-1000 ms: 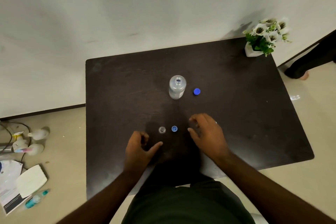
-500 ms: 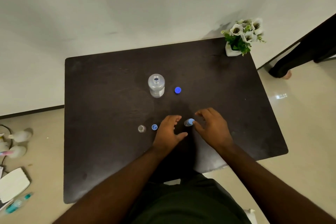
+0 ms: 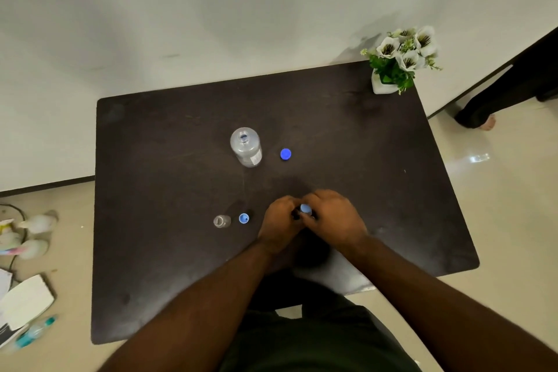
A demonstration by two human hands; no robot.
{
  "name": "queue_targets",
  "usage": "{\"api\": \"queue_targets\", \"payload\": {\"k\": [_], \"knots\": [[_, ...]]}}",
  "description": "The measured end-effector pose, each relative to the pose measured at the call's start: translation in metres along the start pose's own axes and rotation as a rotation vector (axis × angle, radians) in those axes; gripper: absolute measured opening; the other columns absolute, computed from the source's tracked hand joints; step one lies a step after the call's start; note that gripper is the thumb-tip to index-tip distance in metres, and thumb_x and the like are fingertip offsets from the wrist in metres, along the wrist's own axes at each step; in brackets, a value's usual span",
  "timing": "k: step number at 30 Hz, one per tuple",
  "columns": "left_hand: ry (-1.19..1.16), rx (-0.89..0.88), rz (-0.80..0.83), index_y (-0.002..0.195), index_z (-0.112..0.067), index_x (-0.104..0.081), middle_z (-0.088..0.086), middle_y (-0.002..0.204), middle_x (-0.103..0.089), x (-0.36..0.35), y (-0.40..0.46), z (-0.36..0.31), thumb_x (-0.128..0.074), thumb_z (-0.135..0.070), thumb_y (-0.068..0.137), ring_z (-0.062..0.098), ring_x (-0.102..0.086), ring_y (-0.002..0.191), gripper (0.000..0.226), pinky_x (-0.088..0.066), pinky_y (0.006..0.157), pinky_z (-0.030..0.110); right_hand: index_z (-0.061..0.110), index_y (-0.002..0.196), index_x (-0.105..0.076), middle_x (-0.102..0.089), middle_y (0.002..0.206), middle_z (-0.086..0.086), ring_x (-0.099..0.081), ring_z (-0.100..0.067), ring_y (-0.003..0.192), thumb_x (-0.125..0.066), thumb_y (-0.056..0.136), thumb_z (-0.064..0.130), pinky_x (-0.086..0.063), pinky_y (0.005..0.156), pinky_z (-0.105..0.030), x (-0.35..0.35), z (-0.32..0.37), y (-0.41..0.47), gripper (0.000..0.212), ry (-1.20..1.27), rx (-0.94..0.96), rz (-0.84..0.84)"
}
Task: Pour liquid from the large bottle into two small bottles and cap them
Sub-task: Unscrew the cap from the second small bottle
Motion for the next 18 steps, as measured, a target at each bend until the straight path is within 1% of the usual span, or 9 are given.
{"api": "queue_targets", "payload": {"k": [2,3,6,9,10,12,14,16,18], "knots": [[-0.025,-0.004,-0.067,0.081,-0.01,-0.072,0.005,0.082,-0.071,0.01,0.001,-0.008,-0.065,-0.049,0.076,0.009,-0.061,0.074,0.04,-0.044,0.07,0.023,0.016,0.098,-0.074,-0.069,0.094,-0.003,-0.067,-0.024,0.087,-0.068,0.085,0.029,-0.048,0.071,-0.03,0.023,0.005,0.003,0.02,0.043,0.041,-0.083],[-0.051,-0.005,-0.106,0.077,-0.013,-0.07,0.0,0.078,-0.068,0.019,0.0,-0.016,-0.07,-0.047,0.076,0.007,-0.06,0.07,0.034,-0.046,0.068,0.022,0.018,0.094,-0.074,-0.069,0.089,-0.001,-0.067,-0.022,0.083,-0.07,0.082,0.029,-0.045,0.068,-0.026,0.038,0.008,0.004,0.017,0.078,0.06,-0.129],[-0.175,-0.008,-0.211,0.076,-0.019,-0.069,-0.001,0.075,-0.069,0.056,-0.001,-0.052,-0.085,-0.028,0.077,0.004,-0.061,0.066,0.018,-0.051,0.063,0.02,0.024,0.094,-0.076,-0.068,0.086,0.007,-0.065,-0.011,0.081,-0.077,0.076,0.028,-0.043,0.072,-0.017,0.1,0.026,0.01,0.018,0.183,0.148,-0.285],[-0.293,-0.098,-0.257,0.082,-0.01,-0.075,0.013,0.078,-0.075,0.108,0.0,-0.108,-0.083,-0.018,0.081,0.007,-0.064,0.071,0.012,-0.057,0.064,0.042,0.022,0.1,-0.078,-0.072,0.095,0.01,-0.068,-0.005,0.086,-0.077,0.076,0.023,-0.052,0.08,-0.018,0.175,0.058,0.015,0.024,0.333,0.265,-0.43],[-0.291,-0.14,-0.272,0.079,-0.009,-0.075,0.01,0.075,-0.076,0.128,0.001,-0.131,-0.081,-0.015,0.083,0.006,-0.064,0.07,0.009,-0.057,0.063,0.042,0.021,0.103,-0.077,-0.071,0.097,0.011,-0.068,-0.004,0.087,-0.078,0.077,0.02,-0.052,0.08,-0.018,0.198,0.071,0.017,0.026,0.38,0.306,-0.462],[-0.284,-0.216,-0.324,0.074,-0.012,-0.076,0.005,0.069,-0.075,0.163,0.0,-0.172,-0.078,-0.007,0.084,0.003,-0.064,0.066,0.012,-0.054,0.059,0.032,0.021,0.108,-0.076,-0.07,0.098,0.012,-0.068,-0.007,0.087,-0.079,0.079,0.016,-0.054,0.078,-0.019,0.236,0.095,0.02,0.029,0.471,0.358,-0.503],[-0.298,-0.274,-0.39,0.066,-0.008,-0.073,0.008,0.062,-0.071,0.198,-0.002,-0.209,-0.078,-0.002,0.083,0.005,-0.059,0.059,0.018,-0.048,0.054,0.026,0.024,0.112,-0.073,-0.069,0.098,0.014,-0.068,-0.009,0.087,-0.08,0.081,0.016,-0.055,0.077,-0.02,0.275,0.118,0.021,0.032,0.533,0.391,-0.549],[-0.332,-0.299,-0.422,0.057,-0.007,-0.065,0.005,0.051,-0.06,0.225,-0.005,-0.24,-0.078,-0.002,0.083,0.007,-0.049,0.052,0.029,-0.04,0.05,0.021,0.029,0.11,-0.07,-0.07,0.096,0.014,-0.068,-0.01,0.087,-0.082,0.081,0.02,-0.055,0.076,-0.021,0.31,0.138,0.024,0.033,0.579,0.403,-0.578],[-0.315,-0.34,-0.464,0.049,-0.015,-0.056,-0.002,0.047,-0.047,0.251,-0.011,-0.27,-0.079,-0.008,0.083,0.007,-0.038,0.047,0.041,-0.034,0.047,0.018,0.031,0.103,-0.067,-0.07,0.092,0.013,-0.068,-0.012,0.085,-0.083,0.08,0.023,-0.056,0.074,-0.025,0.342,0.16,0.023,0.03,0.589,0.447,-0.605]]}}
Point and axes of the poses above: each hand's wrist, its own y-axis towards the middle knuckle, its own x-axis out of the back of the hand, z = x × y, the point moved 9 cm from there along y, towards the middle knuckle
